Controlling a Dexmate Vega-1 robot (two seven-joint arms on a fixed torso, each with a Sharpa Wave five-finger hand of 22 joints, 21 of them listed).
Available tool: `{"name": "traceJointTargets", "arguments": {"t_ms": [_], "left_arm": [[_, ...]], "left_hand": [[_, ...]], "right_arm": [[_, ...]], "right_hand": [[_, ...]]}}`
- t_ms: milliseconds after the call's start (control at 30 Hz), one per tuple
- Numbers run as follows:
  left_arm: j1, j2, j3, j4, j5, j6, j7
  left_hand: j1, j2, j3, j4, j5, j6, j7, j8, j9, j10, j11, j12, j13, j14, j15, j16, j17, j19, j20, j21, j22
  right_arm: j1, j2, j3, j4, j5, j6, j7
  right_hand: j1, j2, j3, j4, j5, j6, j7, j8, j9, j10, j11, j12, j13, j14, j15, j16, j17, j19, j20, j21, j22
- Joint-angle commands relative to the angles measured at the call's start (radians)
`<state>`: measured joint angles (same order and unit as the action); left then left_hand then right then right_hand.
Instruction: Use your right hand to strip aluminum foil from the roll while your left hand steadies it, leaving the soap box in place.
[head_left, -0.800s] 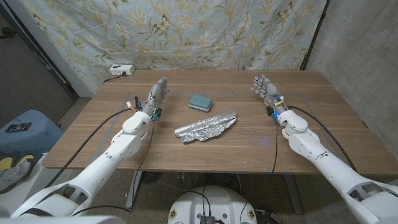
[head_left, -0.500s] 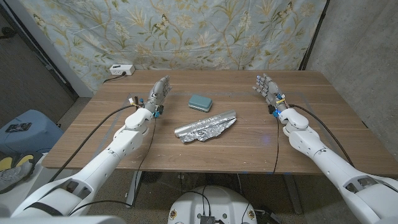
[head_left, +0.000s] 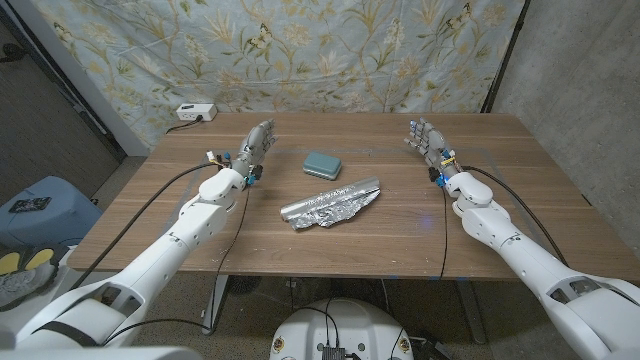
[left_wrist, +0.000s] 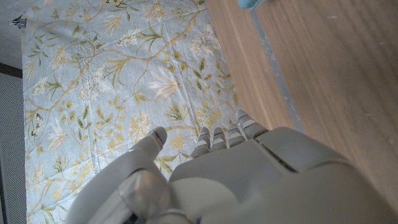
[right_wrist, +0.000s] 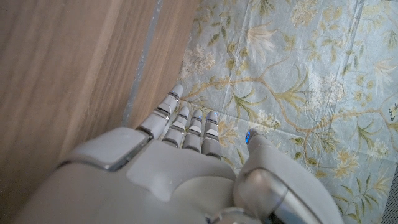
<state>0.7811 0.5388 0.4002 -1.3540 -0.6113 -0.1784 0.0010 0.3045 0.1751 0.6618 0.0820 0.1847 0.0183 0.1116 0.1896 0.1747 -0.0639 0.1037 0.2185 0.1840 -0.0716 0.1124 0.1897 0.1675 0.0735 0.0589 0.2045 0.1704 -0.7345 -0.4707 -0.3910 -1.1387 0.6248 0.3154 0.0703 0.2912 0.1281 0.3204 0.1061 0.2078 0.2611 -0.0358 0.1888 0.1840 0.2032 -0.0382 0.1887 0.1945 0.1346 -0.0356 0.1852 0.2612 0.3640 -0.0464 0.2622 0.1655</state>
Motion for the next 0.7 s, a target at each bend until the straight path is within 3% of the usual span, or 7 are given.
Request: {"name": "traceJointTargets", "arguments": {"t_ms": [33,267,367,500,700], "left_arm": [[0.049,0.062,-0.017,-0.095,0.001,0.040,0.011],[0.079,0.110,-0.030,-0.157,0.004,0.060,0.009],[0.091,0.124,-0.034,-0.181,0.018,0.062,0.025],[0.097,0.139,-0.036,-0.202,0.036,0.062,0.034],[0.094,0.145,-0.031,-0.208,0.066,0.047,0.039]], "left_hand": [[0.026,-0.005,0.007,-0.025,-0.002,0.006,0.010,0.001,0.002,0.022,0.007,0.009,0.003,0.016,0.003,0.000,0.001,0.016,0.001,0.008,0.003],[0.064,-0.013,0.018,-0.082,0.005,0.010,0.014,0.000,0.002,0.055,0.007,0.015,0.005,0.053,0.008,0.004,0.002,0.039,0.007,0.008,0.002],[0.095,-0.023,0.020,-0.133,0.011,0.038,0.019,0.007,0.003,0.087,0.005,0.021,0.008,0.085,0.009,0.006,0.005,0.063,0.006,0.010,0.003],[0.121,-0.028,0.020,-0.174,0.017,0.070,0.020,0.013,0.003,0.121,0.007,0.028,0.011,0.118,0.010,0.011,0.007,0.083,0.009,0.011,0.004],[0.152,-0.027,0.015,-0.217,0.028,0.122,0.024,0.022,0.005,0.171,-0.001,0.042,0.018,0.159,0.001,0.019,0.013,0.094,0.013,0.009,0.006]], "right_arm": [[-0.004,-0.004,-0.012,-0.017,-0.023,-0.023,-0.032],[-0.003,0.001,-0.017,-0.017,-0.030,-0.018,-0.036],[-0.004,0.001,-0.017,-0.019,-0.034,-0.013,-0.041],[-0.008,0.001,-0.016,-0.024,-0.038,-0.005,-0.045],[-0.007,0.003,-0.017,-0.017,-0.036,0.003,-0.034]], "right_hand": [[0.012,0.000,0.004,-0.010,0.005,0.002,0.005,0.004,0.004,-0.002,0.008,0.003,0.002,0.003,-0.018,0.004,0.000,0.009,-0.018,-0.003,0.003],[0.016,-0.003,0.006,-0.016,0.004,-0.005,0.007,0.001,0.004,-0.008,0.010,0.001,0.002,-0.003,-0.018,0.002,-0.006,0.004,-0.017,-0.009,0.003],[0.018,-0.004,0.007,-0.019,0.004,-0.008,0.009,0.001,0.004,-0.010,0.011,0.001,0.002,-0.007,-0.015,0.001,-0.009,0.003,-0.014,-0.012,0.003],[0.020,-0.005,0.008,-0.022,0.003,-0.009,0.010,0.001,0.004,-0.011,0.011,0.001,0.002,-0.010,-0.016,0.001,-0.011,0.002,-0.014,-0.014,0.003],[0.022,-0.007,0.009,-0.025,0.003,-0.009,0.011,0.001,0.004,-0.011,0.013,0.002,0.002,-0.009,-0.013,0.002,-0.014,0.002,-0.015,-0.017,0.003]]}}
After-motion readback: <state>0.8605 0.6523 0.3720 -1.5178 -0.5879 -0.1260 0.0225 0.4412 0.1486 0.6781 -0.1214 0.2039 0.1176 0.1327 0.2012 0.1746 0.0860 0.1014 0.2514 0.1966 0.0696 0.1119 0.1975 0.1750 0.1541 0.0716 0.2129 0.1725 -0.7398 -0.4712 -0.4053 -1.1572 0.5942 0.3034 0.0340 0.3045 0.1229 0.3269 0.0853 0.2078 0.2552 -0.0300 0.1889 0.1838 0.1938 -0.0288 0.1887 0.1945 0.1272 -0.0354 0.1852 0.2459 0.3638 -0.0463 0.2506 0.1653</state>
